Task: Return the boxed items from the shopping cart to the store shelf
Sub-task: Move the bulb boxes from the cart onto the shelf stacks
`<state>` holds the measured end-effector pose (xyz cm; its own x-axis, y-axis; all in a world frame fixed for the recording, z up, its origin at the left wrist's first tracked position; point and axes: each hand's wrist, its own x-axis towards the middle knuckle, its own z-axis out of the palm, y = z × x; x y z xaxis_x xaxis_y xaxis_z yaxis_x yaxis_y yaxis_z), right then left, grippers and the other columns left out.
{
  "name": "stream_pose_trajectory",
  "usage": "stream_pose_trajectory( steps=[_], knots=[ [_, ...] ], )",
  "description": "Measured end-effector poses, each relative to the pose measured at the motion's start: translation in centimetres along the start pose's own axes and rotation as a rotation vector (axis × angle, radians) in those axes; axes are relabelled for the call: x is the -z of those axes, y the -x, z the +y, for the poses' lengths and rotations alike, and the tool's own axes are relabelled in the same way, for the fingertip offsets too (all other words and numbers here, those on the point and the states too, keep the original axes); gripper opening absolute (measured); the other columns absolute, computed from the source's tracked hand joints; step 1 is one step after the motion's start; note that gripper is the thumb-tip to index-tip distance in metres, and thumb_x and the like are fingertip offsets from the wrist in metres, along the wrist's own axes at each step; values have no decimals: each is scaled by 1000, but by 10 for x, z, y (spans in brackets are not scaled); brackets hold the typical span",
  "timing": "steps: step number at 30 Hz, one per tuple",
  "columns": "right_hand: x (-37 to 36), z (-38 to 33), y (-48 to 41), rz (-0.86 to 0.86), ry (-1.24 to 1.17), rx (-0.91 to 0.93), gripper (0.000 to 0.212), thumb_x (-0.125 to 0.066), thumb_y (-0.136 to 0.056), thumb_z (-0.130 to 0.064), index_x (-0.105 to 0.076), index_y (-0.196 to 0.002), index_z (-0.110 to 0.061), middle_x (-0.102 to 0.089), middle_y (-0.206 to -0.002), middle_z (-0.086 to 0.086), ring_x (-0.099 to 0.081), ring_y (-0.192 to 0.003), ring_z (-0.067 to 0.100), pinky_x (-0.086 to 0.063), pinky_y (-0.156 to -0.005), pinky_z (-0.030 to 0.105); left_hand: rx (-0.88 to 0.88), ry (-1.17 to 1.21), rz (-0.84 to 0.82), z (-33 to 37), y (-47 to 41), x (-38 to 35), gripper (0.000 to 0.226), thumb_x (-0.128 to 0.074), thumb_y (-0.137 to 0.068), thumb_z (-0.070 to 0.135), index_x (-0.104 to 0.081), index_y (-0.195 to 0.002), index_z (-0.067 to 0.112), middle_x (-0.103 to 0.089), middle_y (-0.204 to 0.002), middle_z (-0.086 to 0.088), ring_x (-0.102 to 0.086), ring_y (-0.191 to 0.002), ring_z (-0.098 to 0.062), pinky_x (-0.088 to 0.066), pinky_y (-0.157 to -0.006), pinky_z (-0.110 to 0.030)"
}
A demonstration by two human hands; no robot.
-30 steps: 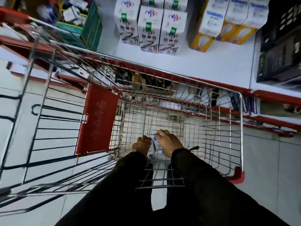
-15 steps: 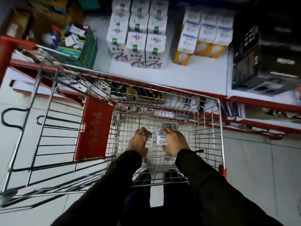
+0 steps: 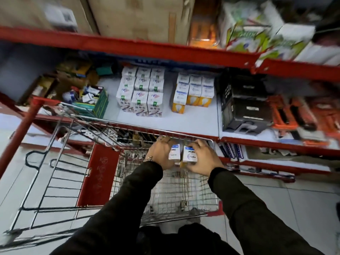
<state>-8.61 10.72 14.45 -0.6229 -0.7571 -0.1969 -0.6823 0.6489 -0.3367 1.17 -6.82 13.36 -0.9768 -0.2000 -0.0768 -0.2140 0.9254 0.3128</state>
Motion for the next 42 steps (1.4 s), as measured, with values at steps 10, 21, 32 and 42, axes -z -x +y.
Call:
stream_pose_trajectory(
  steps=[10,21,32,42],
  knots=[
    [80,50,-26,245,68,35,69,-68,-66,-49,-56,-126,-16,-52,-115,1,-46,-113,22,-45,-97,38,-81,-28,162,43,-74,62,55,-74,-70,38,-61,-121,21,-62,-118,-3,-57,-111,-25,-52,-87,-33],
    [97,92,-118,147,138,-54,63,-65,-88,-14,-40,-146,-15,-44,-142,9,-38,-135,29,-47,-104,44,22,-220,108,57,-188,41,59,-63,-78,-9,-56,-132,14,-56,-135,-9,-60,-117,-28,-54,-97,-39],
    [64,115,-156,128,-38,-61,66,-59,-90,-10,-34,-150,-23,-34,-153,3,-35,-141,26,-43,-109,40,6,-205,95,40,-217,1,59,-57,-86,7,-42,-143,15,-45,-147,-7,-56,-123,-27,-49,-103,-40],
    [33,91,-146,278,-1385,-814,47,-55,-98,-38,-52,-132,-5,-67,-119,12,-63,-104,24,-54,-90,29,1114,1382,446,70,-206,-19,75,-76,-81,32,-33,-132,-4,-44,-134,-26,-50,-123,-40,-45,-104,-43]
  ],
)
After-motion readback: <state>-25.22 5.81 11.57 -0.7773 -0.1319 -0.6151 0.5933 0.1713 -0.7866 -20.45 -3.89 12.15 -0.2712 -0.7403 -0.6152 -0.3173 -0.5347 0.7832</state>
